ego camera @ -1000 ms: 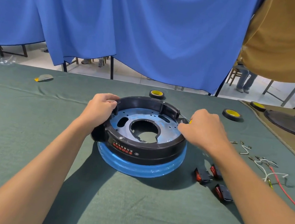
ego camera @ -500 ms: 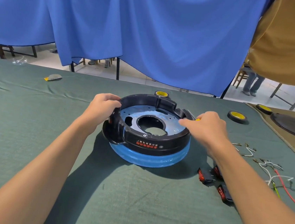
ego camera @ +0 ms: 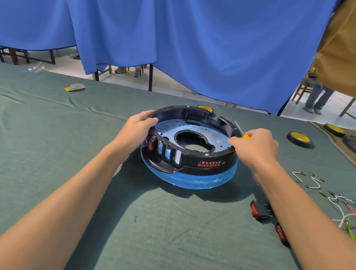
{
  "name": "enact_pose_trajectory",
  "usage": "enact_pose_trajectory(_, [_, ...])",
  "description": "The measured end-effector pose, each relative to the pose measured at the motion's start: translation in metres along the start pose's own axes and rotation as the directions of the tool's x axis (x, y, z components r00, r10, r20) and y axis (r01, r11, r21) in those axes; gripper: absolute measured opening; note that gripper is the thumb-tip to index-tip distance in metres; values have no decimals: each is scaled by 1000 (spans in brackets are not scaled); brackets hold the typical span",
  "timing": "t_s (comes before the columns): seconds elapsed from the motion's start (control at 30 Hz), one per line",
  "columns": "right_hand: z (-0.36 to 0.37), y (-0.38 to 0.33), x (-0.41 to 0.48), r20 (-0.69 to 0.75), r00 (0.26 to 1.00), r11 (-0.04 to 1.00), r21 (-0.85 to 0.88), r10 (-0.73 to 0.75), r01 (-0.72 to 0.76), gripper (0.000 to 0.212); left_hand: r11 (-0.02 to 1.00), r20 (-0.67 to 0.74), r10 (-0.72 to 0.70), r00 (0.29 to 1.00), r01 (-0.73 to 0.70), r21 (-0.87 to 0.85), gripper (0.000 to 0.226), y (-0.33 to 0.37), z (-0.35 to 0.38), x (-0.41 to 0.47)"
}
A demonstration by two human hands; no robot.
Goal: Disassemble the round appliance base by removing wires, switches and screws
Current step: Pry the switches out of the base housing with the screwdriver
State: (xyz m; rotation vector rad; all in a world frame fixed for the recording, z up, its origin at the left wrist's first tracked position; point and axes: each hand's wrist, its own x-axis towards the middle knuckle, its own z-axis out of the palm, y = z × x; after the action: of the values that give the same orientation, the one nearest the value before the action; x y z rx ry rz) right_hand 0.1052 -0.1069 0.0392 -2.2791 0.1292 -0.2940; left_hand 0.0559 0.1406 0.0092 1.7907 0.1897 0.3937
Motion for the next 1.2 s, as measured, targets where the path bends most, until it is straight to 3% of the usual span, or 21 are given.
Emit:
enact_pose_trajectory(0.17, [-3,-2,5,55,996,998,-7,-65,66,26,997,-67,32,997,-36,-71,25,-6,9,-5])
enact_pose_trajectory(0.23, [-6,-1,-3,-32,983,982,-60,-182,180,31,997,-90,37,995,-43,-65,28,-9,11,-6])
enact_pose_trajectory(0.33, [-16,-2,-36,-195,856,876,-44,-479,480,26,997,-143,31,989,-42,-69,25,-8,16,-8])
enact_pose_trajectory(0.4, [-18,-1,-65,-127,750,757,-6,-649,654,25,995,-181,31,983,-48,-90,24,-7,20,-8])
enact_pose_trajectory(0.47, [-12,5,-91,38,665,666,16,-746,746,25,992,-199,36,979,-60,-111,31,-7,23,-9])
enact_pose_trajectory(0.57, [0,12,-110,197,582,595,11,-789,803,26,991,-216,36,976,-62,-116,38,-7,25,-10])
enact_pose_trajectory(0.63, [5,14,-110,230,568,583,-6,-790,813,25,992,-220,26,975,-52,-116,42,-8,25,-11])
enact_pose_trajectory(0.87, [13,6,-112,191,541,533,-93,-819,841,23,993,-229,0,973,-27,-115,51,-5,26,-13])
enact_pose_trajectory(1.2, [21,-2,-115,149,542,539,-66,-827,840,19,994,-216,2,976,-25,-103,57,-5,25,-13])
